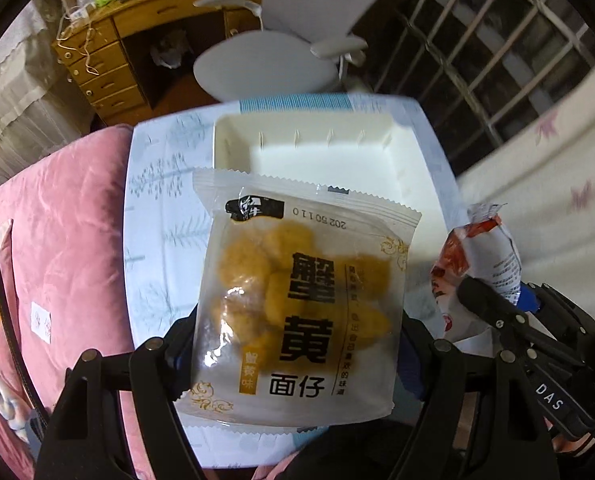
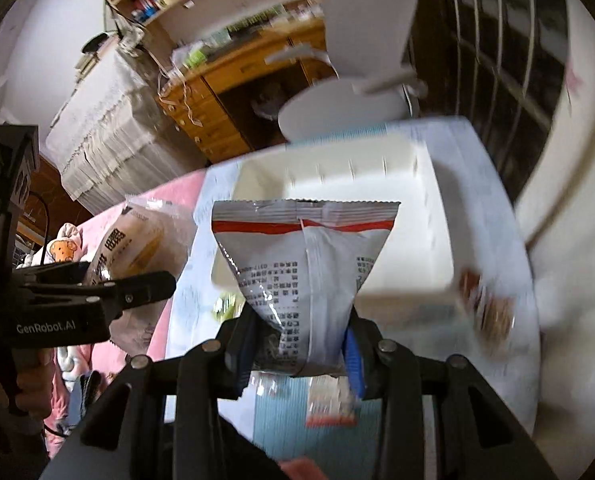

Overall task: Organize snacks
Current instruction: 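Carry both packs into the white tray and open both grippers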

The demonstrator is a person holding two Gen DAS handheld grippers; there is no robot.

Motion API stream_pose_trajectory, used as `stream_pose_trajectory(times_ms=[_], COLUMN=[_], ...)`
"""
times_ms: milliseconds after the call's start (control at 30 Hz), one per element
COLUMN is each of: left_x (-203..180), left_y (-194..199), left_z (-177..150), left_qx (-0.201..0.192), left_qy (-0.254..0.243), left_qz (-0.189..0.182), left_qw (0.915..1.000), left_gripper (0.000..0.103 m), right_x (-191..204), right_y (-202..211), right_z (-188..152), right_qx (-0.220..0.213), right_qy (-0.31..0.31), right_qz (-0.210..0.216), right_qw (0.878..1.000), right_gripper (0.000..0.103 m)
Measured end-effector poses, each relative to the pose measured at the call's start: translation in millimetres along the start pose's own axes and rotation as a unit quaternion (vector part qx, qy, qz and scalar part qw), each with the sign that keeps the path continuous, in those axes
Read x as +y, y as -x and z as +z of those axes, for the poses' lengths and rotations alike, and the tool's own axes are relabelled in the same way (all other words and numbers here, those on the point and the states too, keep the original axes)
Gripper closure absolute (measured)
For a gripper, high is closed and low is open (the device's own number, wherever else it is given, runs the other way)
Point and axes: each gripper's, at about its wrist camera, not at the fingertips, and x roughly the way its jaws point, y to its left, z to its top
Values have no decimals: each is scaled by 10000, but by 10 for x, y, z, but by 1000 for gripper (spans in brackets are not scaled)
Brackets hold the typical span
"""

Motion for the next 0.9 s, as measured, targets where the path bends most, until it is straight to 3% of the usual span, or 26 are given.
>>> stream_pose_trajectory(times_ms=[300, 433, 633, 900], left_x=[-33, -70, -162, -129], left_y=[-258, -437, -590, -553], left_z=[351, 458, 563, 462], left_qx=[-489, -586, -625, -582], left_qy=[244, 331, 542, 709], left_qz=[-269, -455, -379, -271], left_qw=[9981, 9967, 9959, 9954], left_gripper=[26, 24, 7, 7], right_x=[-191, -317, -565, -768], right_y=[-151, -261, -496, -515], right_z=[464, 526, 579, 551], right_qx=[-606, -633, -491, -518], right_qy=[369, 352, -29, -330], right_qz=[92, 227, 154, 120], right_qw=[9974, 9971, 9987, 9980], right_gripper=[66, 65, 59, 56])
